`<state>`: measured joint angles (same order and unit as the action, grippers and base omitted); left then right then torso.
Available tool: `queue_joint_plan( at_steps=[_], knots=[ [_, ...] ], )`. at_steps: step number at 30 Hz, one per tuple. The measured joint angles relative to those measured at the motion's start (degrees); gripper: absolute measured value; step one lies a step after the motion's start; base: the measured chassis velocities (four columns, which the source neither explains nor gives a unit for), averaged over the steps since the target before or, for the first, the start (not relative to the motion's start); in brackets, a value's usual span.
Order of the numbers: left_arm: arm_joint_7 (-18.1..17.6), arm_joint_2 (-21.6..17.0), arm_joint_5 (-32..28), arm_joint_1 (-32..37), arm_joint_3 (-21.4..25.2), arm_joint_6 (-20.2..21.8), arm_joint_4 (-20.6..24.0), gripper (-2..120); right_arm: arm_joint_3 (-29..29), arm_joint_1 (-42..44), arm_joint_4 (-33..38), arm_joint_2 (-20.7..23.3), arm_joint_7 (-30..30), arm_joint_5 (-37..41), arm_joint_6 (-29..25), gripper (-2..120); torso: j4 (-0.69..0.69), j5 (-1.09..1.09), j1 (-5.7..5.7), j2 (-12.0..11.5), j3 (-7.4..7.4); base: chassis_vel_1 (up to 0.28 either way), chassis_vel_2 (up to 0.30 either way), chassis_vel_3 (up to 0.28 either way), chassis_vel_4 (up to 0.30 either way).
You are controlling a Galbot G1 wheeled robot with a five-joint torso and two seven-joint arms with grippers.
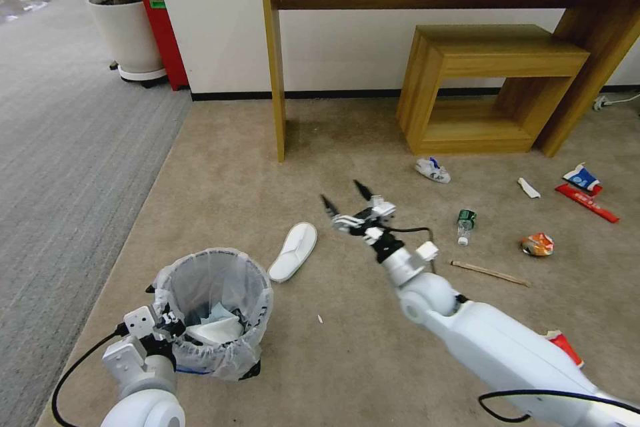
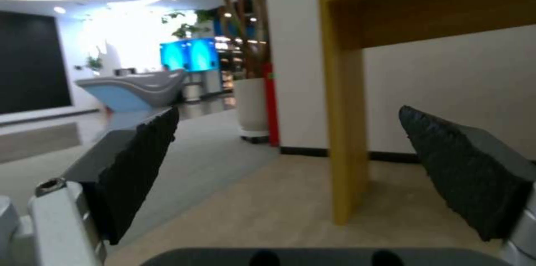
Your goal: Pick up the trash bin and place the garbage on the floor into it.
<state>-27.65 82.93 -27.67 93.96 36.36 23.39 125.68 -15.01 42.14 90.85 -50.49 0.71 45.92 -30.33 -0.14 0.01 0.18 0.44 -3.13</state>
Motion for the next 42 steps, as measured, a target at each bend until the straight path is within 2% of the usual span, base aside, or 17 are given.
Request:
queue_joint_plan(
  at_steps=[5, 15, 18, 20, 32, 42],
  knots=[
    [-0.2, -1.3, -1.0, -0.4, 0.4, 0.1, -0.1, 3, 5.0, 4.0, 0.0, 1.9, 0.8, -1.1, -0.1, 100, 0.00, 0.00, 0.00, 0.0, 0.00, 0.000, 0.000, 0.000, 0.000],
    [-0.4, -2.6, -2.0, -1.4, 0.4, 0.2, -0.7, 3, 8.9, 8.8, -0.8, 3.4, 0.7, -3.7, -1.3, 100, -0.01, 0.00, 0.00, 0.0, 0.00, 0.000, 0.000, 0.000, 0.000],
    [-0.4, -2.6, -2.0, -1.7, 0.2, 0.2, -1.2, 3, 10.0, 10.0, -0.8, 3.8, 0.3, -4.8, -1.7, 98, 0.00, 0.00, 0.00, 0.0, 0.00, 0.000, 0.000, 0.000, 0.000],
    [-0.4, -2.5, -1.9, -2.0, -0.1, 0.2, -1.3, 3, 11.0, 11.1, -0.9, 4.6, 0.0, -5.7, -1.9, 92, 0.00, -0.01, 0.00, 0.0, 0.00, 0.000, 0.000, 0.000, 0.000],
    [-0.5, -2.4, -2.2, -2.3, 0.8, 0.2, -1.1, 3, 9.7, 9.8, -2.2, 3.6, 0.2, -6.3, -1.9, 87, 0.00, -0.01, 0.00, 0.0, -0.01, -0.104, 0.097, 0.080, -0.104],
    [-1.2, -4.4, -4.9, -3.9, 3.9, 0.3, -1.7, 3, 9.3, 10.0, -2.3, 3.1, 0.5, -6.6, -2.3, 84, 0.00, -0.01, 0.01, 0.0, -0.01, -0.117, 0.127, 0.118, -0.118]
  ],
)
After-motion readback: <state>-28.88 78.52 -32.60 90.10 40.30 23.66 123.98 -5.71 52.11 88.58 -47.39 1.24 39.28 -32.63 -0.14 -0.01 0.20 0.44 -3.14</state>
